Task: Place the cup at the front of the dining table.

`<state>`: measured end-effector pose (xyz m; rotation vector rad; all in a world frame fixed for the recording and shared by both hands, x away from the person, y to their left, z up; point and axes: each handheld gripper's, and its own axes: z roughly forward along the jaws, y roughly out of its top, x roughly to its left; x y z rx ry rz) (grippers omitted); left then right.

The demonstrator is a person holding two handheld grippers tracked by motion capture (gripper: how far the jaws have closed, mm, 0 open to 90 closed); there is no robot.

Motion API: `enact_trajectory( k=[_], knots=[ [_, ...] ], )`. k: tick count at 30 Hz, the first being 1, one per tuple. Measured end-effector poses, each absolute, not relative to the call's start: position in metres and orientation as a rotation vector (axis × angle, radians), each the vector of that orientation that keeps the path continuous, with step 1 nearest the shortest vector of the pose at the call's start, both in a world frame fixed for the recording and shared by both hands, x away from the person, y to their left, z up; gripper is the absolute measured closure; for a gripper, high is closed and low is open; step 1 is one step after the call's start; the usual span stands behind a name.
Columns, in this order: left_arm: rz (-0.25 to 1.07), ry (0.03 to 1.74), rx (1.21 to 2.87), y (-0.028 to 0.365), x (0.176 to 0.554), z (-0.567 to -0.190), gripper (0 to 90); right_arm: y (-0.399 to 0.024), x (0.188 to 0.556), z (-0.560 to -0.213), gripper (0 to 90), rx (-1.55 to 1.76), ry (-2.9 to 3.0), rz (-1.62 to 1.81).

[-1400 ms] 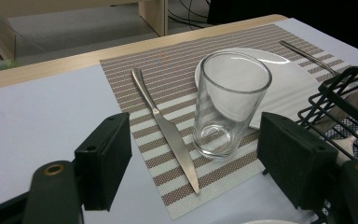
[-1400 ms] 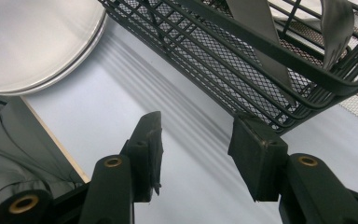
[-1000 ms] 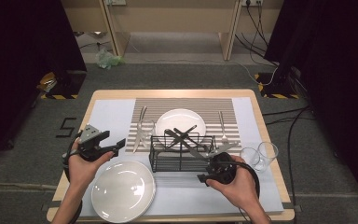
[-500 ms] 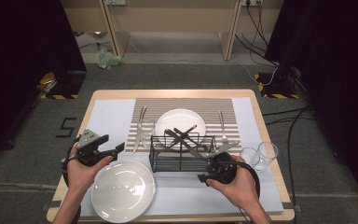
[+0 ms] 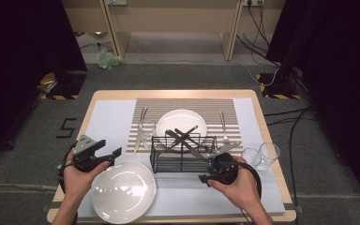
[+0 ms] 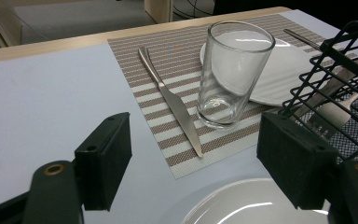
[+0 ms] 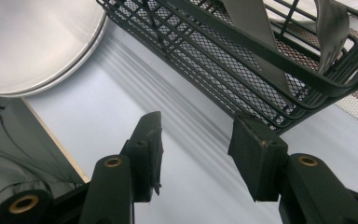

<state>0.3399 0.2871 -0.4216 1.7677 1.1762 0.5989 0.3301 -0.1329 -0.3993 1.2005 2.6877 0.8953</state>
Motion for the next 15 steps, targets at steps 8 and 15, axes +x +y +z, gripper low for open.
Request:
enact_trajectory(
  k=[8, 15],
  knots=[
    [0.602, 1.185, 1.760, 0.293, 0.331, -0.426, 25.7, -0.133, 0.330, -0.399, 53.5, 1.191, 2.689, 0.900],
    [0.604, 1.185, 1.756, 0.296, 0.324, -0.430, 25.6, -0.133, 0.330, -0.399, 53.5, 1.190, 2.690, 0.899]
  ],
)
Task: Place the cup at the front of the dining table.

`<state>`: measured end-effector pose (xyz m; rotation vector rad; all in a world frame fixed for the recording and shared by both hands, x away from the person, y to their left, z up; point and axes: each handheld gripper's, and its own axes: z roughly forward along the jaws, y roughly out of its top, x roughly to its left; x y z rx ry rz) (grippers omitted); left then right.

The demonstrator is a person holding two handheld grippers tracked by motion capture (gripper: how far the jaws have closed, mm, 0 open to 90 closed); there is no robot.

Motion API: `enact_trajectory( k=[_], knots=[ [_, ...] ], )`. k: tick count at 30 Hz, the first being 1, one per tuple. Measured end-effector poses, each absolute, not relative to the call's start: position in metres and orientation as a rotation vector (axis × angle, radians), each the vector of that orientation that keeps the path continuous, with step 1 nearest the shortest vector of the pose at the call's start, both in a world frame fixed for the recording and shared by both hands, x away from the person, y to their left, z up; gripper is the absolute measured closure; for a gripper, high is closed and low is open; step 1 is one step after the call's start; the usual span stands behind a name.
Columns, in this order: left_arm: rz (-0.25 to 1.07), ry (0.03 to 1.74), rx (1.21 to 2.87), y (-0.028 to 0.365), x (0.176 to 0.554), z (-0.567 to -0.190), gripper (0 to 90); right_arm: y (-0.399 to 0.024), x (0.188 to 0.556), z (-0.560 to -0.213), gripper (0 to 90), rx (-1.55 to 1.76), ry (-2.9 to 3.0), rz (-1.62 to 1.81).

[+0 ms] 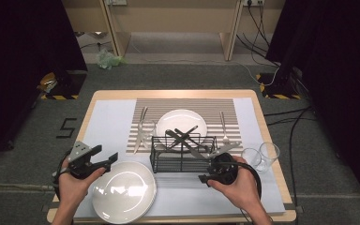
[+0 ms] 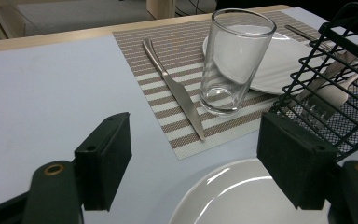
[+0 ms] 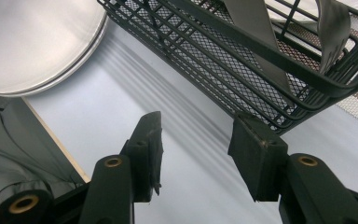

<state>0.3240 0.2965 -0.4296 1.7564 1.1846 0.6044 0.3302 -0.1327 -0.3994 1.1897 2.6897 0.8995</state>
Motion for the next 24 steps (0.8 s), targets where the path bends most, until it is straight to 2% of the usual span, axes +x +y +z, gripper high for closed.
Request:
enact_trajectory(
  k=[24],
  knots=[
    [0.626, 1.208, 1.772, 0.307, 0.301, -0.454, 25.4, -0.133, 0.330, -0.399, 53.5, 1.190, 2.690, 0.896]
  ],
)
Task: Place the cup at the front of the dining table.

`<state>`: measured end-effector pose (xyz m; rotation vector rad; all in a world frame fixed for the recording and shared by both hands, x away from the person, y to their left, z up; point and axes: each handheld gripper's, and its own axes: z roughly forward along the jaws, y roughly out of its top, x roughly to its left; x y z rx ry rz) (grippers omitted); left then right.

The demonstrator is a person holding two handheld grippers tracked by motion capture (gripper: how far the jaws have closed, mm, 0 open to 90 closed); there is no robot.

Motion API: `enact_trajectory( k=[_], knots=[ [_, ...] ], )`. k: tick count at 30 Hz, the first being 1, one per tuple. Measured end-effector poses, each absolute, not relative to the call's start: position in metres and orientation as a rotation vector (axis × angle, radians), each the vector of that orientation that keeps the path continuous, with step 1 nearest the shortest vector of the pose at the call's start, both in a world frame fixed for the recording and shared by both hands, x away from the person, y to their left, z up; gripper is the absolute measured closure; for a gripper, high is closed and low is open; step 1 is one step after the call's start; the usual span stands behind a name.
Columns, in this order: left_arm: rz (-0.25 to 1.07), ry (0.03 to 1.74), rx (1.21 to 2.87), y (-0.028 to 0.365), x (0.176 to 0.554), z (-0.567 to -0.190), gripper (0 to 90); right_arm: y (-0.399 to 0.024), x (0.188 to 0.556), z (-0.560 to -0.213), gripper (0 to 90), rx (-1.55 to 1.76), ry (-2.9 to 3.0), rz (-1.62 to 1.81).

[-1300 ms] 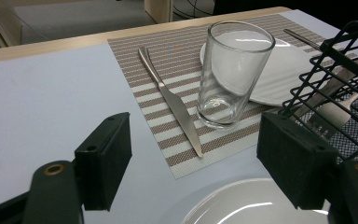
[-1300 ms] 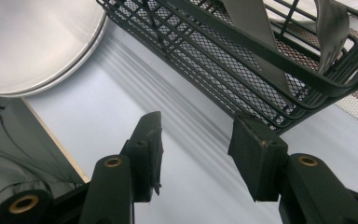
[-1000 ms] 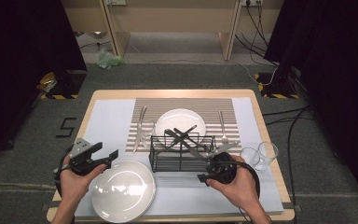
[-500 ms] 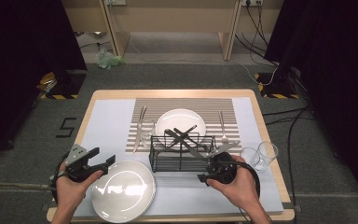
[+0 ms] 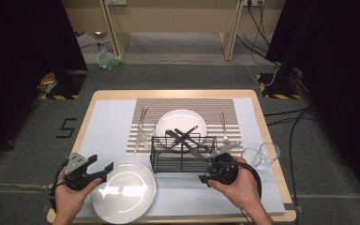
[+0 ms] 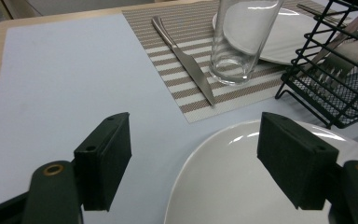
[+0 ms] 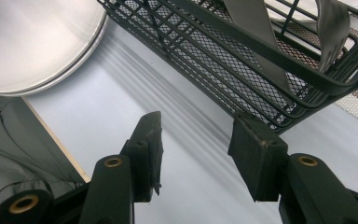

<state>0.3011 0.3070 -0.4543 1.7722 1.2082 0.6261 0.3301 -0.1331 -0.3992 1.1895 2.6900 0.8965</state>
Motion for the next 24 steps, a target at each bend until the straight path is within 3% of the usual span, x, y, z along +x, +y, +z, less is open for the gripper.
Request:
enact_trajectory(
  k=[24],
  knots=[
    [0.644, 1.250, 1.709, 0.323, 0.281, -0.473, 25.3, -0.132, 0.329, -0.400, 53.4, 1.184, 2.697, 0.895]
  ],
)
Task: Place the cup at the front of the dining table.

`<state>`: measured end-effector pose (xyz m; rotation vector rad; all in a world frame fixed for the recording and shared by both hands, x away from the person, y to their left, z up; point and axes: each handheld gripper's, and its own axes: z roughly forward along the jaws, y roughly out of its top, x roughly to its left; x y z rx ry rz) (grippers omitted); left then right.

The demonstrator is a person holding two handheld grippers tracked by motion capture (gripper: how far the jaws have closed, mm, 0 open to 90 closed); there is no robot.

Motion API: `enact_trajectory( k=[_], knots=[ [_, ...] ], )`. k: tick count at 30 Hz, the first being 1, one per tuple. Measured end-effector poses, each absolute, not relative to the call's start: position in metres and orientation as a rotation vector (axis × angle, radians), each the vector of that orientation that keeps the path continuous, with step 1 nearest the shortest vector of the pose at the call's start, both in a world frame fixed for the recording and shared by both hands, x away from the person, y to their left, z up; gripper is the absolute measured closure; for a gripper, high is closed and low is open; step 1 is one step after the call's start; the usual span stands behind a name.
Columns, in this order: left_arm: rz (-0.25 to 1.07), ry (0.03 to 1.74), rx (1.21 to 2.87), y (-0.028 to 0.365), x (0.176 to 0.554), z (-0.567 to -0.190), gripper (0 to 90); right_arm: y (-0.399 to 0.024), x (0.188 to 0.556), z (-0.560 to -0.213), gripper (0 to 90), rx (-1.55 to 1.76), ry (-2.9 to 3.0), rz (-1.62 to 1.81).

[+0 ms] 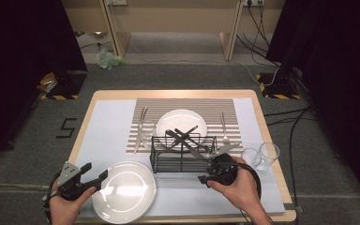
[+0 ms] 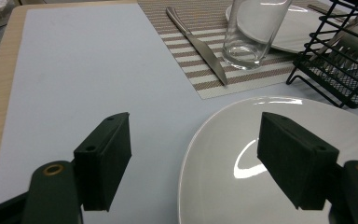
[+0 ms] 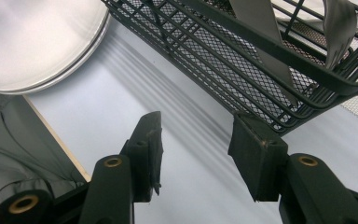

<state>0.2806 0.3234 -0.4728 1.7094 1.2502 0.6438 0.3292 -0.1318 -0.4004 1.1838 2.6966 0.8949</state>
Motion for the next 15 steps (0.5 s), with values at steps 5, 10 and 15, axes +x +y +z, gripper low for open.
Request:
enact_trajectory(
  k=[5, 10, 15],
  knots=[
    [0.652, 1.267, 1.690, 0.3270, 0.2782, -0.4737, 25.3, -0.1306, 0.3291, -0.4010, 53.4, 1.183, 2.701, 0.895],
    [0.652, 1.281, 1.678, 0.3299, 0.2753, -0.4764, 25.5, -0.1291, 0.3293, -0.4013, 53.3, 1.181, 2.709, 0.893],
    [0.640, 1.286, 1.660, 0.3317, 0.2741, -0.4777, 25.5, -0.1295, 0.3293, -0.3997, 53.3, 1.178, 2.705, 0.902]
  ],
)
